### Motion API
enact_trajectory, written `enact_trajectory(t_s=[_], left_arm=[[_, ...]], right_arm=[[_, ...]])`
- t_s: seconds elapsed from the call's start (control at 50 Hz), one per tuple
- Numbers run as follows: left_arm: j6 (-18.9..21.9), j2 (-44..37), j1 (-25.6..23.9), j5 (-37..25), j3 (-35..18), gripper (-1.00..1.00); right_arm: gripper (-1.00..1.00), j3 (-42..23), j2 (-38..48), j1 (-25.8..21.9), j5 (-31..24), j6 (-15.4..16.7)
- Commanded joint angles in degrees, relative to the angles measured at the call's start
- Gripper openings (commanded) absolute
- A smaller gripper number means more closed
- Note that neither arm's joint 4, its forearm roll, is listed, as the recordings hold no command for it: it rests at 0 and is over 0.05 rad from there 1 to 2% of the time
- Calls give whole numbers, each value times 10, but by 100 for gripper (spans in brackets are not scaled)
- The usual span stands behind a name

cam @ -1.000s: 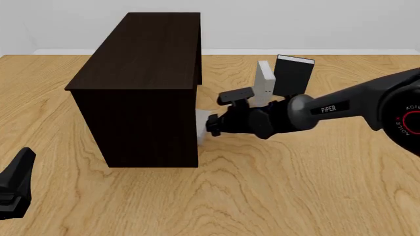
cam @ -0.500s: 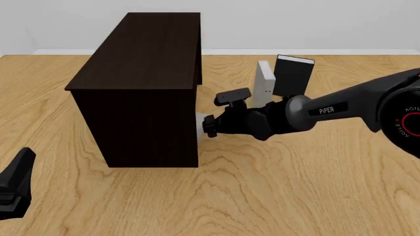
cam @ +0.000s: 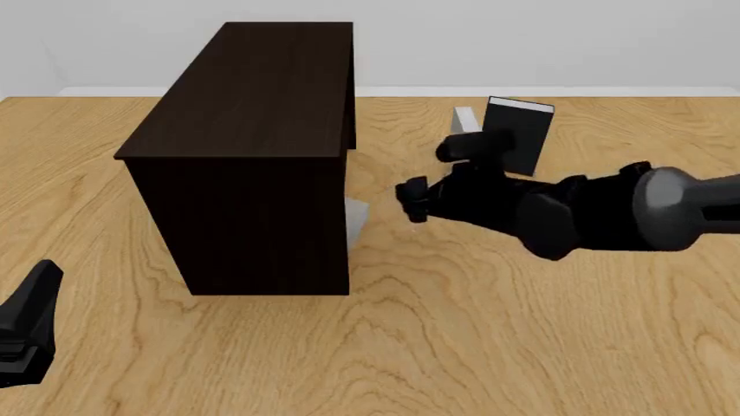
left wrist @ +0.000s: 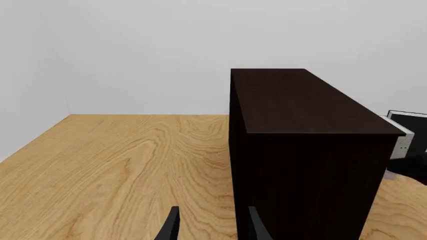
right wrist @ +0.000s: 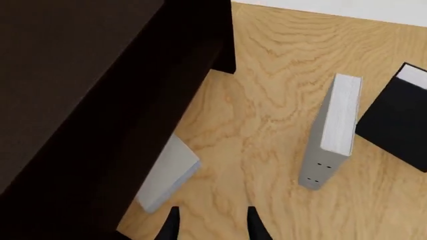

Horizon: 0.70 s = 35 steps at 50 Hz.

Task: Pick up the book on the right and place it under the cabinet shelf.

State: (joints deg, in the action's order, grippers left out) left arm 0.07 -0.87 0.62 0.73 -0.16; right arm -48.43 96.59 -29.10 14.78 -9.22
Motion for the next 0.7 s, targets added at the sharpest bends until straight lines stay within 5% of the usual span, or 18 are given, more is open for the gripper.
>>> enact_trajectory(t_s=[0.02, 0.7], left_arm=[[0, 1, -1, -2, -1, 100], [1, 6, 6, -6, -2, 100]], right_arm=[[100, 70, -100, 1, 32, -30], [100, 188, -424, 12, -50, -34]])
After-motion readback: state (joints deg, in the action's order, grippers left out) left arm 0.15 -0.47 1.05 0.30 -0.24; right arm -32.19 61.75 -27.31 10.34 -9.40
